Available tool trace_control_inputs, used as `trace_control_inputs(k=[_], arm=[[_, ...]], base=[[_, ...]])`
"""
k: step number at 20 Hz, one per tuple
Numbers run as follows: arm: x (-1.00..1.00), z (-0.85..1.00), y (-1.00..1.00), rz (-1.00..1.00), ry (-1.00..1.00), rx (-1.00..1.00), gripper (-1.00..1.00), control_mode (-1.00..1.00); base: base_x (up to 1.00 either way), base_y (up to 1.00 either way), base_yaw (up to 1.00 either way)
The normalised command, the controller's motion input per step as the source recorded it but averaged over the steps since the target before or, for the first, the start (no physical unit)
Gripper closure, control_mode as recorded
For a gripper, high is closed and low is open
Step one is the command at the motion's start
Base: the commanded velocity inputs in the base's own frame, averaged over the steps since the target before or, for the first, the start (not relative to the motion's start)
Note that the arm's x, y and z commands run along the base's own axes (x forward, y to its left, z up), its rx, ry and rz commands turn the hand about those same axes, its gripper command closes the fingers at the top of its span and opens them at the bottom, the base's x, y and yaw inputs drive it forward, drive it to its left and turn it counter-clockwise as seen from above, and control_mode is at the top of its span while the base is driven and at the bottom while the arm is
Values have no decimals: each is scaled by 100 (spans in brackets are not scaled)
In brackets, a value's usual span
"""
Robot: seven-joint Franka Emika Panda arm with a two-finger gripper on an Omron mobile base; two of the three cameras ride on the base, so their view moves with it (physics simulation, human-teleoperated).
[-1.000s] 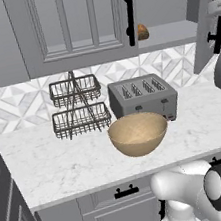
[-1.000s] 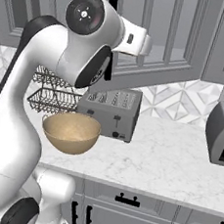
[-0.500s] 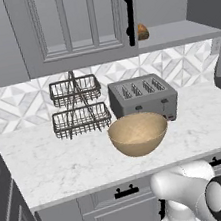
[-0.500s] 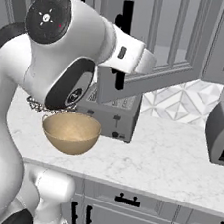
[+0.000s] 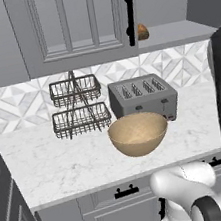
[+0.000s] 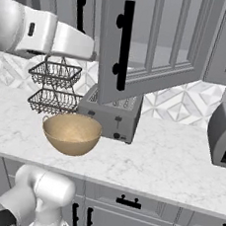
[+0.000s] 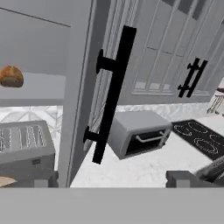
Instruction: Open the cabinet, pick up the bread from the cabinet and place it in the basket. Then move the basket to the dining counter.
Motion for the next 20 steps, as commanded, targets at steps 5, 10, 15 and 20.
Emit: trace_control_inputs(k=[5,10,15,20], arm=[[34,-44,100,-18,53,-59,-100,-100],[96,-30,30,-7,86,-46,-100,-100],[99,-11,-4,-3,87,-37,-100,-100],[65,-2,-89,-13,72,-13,-100,-100]], base=[[0,0,0],[0,0,0],[0,0,0],[0,0,0]])
